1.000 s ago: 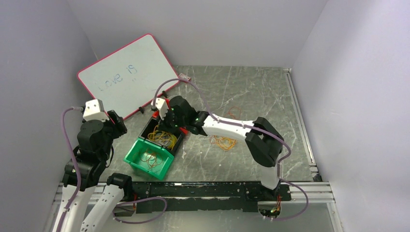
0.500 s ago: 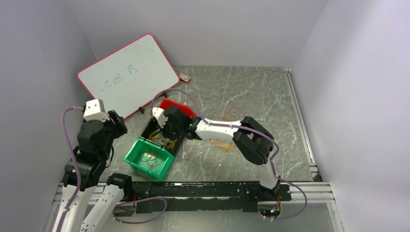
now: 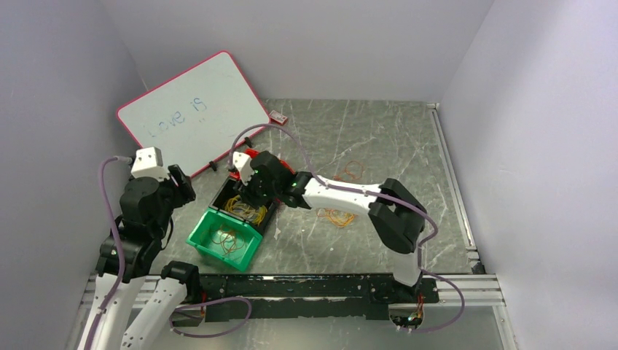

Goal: Untangle the cables

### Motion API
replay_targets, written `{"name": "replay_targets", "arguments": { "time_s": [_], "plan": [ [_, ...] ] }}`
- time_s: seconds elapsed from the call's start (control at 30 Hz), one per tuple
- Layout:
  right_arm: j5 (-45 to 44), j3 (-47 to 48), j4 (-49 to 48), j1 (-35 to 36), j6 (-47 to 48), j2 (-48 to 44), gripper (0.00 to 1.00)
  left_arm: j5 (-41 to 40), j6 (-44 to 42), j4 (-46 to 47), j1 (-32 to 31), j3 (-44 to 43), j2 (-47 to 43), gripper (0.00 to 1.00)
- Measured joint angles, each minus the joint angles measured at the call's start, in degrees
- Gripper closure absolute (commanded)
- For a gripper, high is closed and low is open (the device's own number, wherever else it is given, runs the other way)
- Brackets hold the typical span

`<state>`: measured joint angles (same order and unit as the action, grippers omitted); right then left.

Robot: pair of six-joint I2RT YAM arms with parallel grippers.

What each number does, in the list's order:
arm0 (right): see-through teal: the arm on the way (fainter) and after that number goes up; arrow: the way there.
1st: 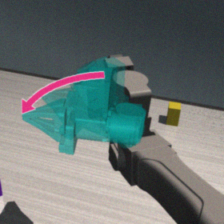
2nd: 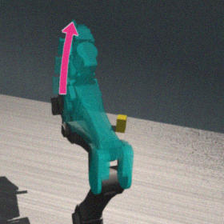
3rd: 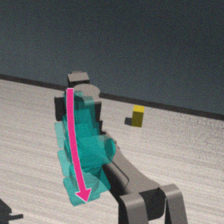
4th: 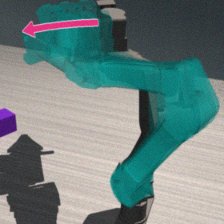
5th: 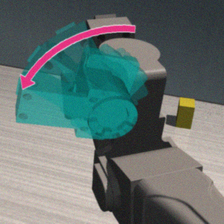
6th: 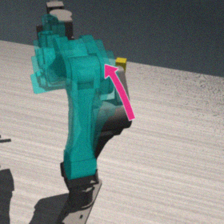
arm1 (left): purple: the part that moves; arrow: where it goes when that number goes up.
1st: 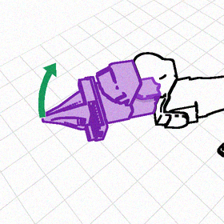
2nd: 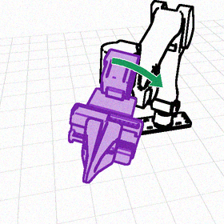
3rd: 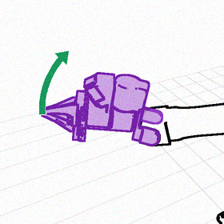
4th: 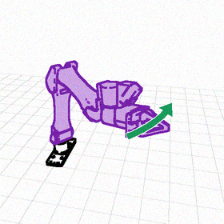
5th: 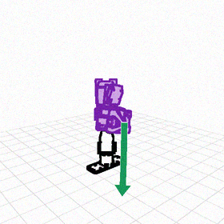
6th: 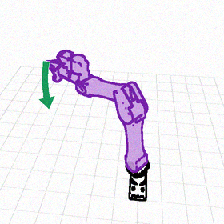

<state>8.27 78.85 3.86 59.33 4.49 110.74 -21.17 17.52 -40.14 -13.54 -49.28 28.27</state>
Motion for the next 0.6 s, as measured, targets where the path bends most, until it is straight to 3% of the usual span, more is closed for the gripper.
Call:
{"name": "replay_targets", "arguments": {
  "time_s": [0.33,0.6],
  "plan": [
    [-4.79,-8.02,0.72,0.02,-3.67,-13.66,0.48,4.85,-1.6,0.09,0.0,-0.31,1.88,0.32],
    [-20.06,-18.56,7.76,-2.86,-14.93,-28.59,0.48,15.3,-1.11,5.01,0.0,-0.55,7.26,0.36]
  ]
}}
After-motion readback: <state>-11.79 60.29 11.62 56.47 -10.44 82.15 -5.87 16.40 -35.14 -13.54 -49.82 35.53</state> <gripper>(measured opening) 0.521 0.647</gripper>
